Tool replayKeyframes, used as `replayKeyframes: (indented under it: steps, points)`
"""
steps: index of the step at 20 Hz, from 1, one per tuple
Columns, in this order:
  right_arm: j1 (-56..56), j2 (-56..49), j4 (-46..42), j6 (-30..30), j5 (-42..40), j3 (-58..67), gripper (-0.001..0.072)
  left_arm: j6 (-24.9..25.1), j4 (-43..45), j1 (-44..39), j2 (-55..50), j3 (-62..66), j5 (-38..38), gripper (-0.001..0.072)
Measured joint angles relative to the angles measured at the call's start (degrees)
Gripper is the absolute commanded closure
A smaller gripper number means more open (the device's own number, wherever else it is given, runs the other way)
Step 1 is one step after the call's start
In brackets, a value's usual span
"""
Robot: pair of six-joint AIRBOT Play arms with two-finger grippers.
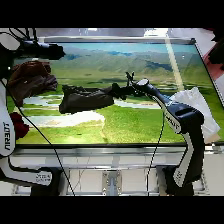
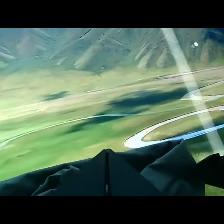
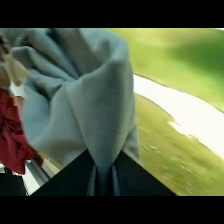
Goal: Fold the shirts.
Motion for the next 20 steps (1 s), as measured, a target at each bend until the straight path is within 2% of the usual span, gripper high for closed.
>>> replayKeyframes:
  steps: [5, 10, 14, 20]
  points:
    - [-6.54, 5.14, -4.61, 0.76, 3.13, 5.49, 0.0676, 0.02, 1.66, 0.0, 0.0, 0.0, -1.53, 0.0697]
    - [-19.39, 17.18, -21.09, 8.74, 9.81, 6.99, 0.0677, 0.02, 2.08, 0.0, 0.0, 0.0, -2.12, 0.0697]
    - [-31.28, 26.08, -35.89, 13.88, 20.61, 7.3, 0.0677, -0.02, 1.99, 0.0, 0.0, 0.0, -2.29, 0.0697]
    - [-45.07, 31.34, -59.69, 16.06, 40.87, 6.21, 0.0678, -0.2, -1.79, 0.0, 0.0, 0.0, -2.71, 0.0697]
